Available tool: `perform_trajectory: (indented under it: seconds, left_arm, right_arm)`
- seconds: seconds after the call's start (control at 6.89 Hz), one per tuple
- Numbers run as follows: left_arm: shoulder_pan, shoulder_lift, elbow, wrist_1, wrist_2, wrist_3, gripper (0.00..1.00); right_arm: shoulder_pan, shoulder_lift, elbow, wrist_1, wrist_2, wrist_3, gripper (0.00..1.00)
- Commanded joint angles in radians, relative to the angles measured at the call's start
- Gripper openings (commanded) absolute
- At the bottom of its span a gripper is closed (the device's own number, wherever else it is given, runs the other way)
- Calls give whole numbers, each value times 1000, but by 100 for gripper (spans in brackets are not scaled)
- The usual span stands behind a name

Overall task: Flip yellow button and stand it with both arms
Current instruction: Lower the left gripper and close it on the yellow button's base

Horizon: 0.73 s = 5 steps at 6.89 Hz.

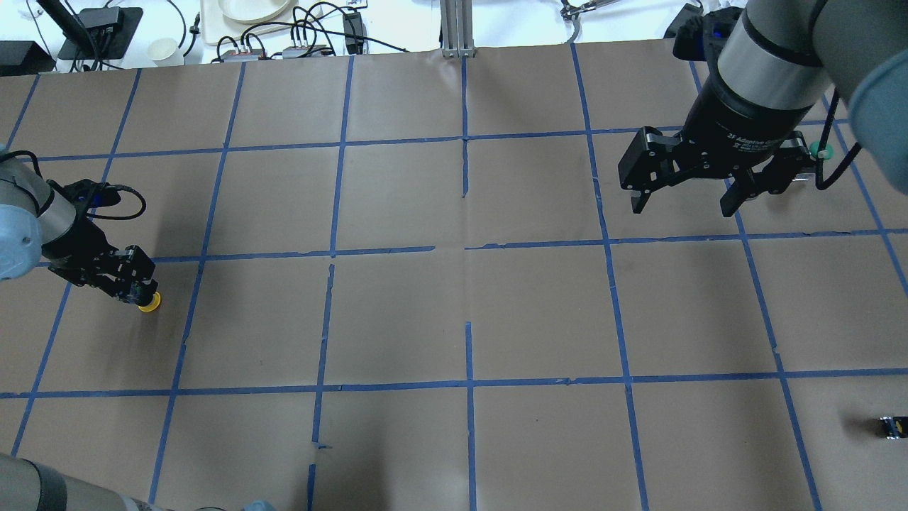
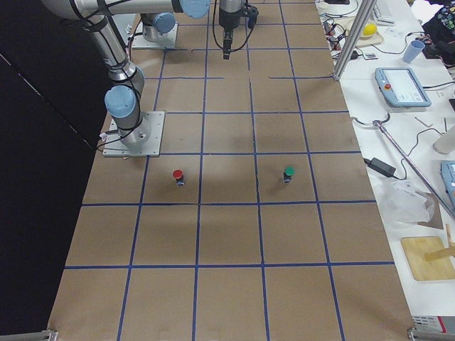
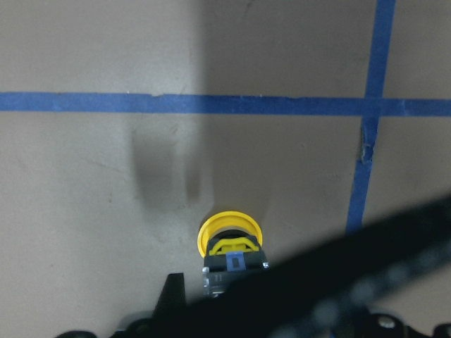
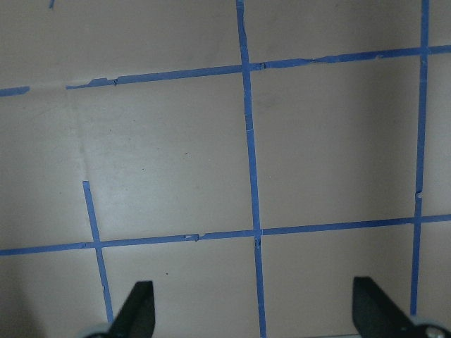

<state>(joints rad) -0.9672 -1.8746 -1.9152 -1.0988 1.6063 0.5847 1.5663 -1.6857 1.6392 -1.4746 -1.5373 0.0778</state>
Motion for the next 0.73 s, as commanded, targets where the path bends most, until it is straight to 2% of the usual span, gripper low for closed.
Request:
perform_trajectory:
  seconds: [0.0, 0.15, 0.29, 0.44, 0.58]
  left_arm:
    - [1, 8, 1, 0, 1, 1, 26]
    - [1, 12, 1, 0, 1, 0, 11]
    - [1, 18, 16, -10, 4, -2, 2]
    - [-17, 37, 27, -27, -8, -8, 1]
    - [-37, 81, 30, -100, -122, -11, 1]
  right_arm:
    - [-20, -2, -9, -7, -12, 8, 100]
    - [-32, -8, -9, -6, -13, 63, 100]
    - [-31, -9, -10, -1, -7, 123, 100]
    - [-31, -8, -13, 0, 0, 179, 100]
    - [-28, -11, -16, 8, -1, 262, 100]
